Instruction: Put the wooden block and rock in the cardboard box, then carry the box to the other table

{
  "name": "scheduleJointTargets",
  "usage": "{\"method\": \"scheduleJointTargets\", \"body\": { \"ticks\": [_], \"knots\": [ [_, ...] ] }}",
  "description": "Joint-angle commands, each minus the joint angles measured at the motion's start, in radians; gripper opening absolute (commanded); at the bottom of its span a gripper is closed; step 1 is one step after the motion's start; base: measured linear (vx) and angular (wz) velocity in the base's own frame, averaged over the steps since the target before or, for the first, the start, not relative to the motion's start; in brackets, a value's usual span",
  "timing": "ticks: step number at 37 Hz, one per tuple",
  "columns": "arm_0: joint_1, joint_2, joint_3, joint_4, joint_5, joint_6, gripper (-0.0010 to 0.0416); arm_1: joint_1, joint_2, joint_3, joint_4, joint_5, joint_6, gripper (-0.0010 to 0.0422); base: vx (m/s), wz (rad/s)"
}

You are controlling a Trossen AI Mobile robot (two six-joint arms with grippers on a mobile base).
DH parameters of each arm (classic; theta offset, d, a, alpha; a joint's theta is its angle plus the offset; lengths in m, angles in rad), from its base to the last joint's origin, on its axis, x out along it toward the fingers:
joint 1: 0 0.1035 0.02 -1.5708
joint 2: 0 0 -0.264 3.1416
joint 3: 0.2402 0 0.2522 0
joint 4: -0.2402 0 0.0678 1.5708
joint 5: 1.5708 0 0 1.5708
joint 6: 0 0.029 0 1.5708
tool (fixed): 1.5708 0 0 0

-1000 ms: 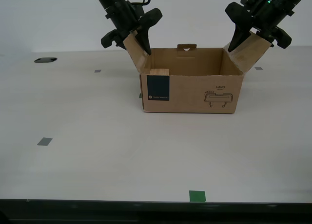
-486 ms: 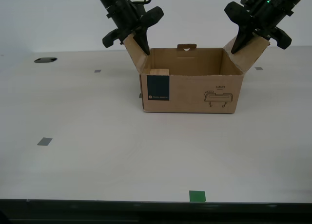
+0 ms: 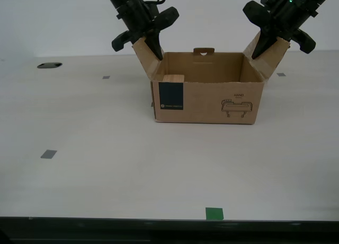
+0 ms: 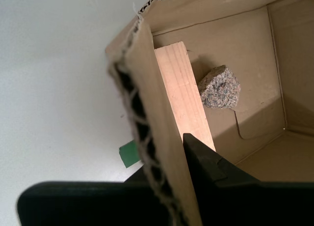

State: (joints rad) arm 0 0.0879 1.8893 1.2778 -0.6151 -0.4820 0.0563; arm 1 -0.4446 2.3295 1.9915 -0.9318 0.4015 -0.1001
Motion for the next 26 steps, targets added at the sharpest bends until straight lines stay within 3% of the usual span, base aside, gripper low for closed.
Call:
{"method": "scheduleJointTargets", "body": {
  "ticks": [1, 26],
  "knots": [
    [0.000, -0.002, 0.000, 0.001, 0.001, -0.003, -0.0001, -0.002, -0.015, 0.001, 0.003, 0.003, 0.007, -0.0001, 0.000, 0.000],
    [0.002, -0.127, 0.000, -0.083, 0.001, 0.019, -0.0001, -0.003, -0.064, 0.001, -0.049, 0.012, 0.028, -0.0001, 0.000, 0.000]
  ]
}}
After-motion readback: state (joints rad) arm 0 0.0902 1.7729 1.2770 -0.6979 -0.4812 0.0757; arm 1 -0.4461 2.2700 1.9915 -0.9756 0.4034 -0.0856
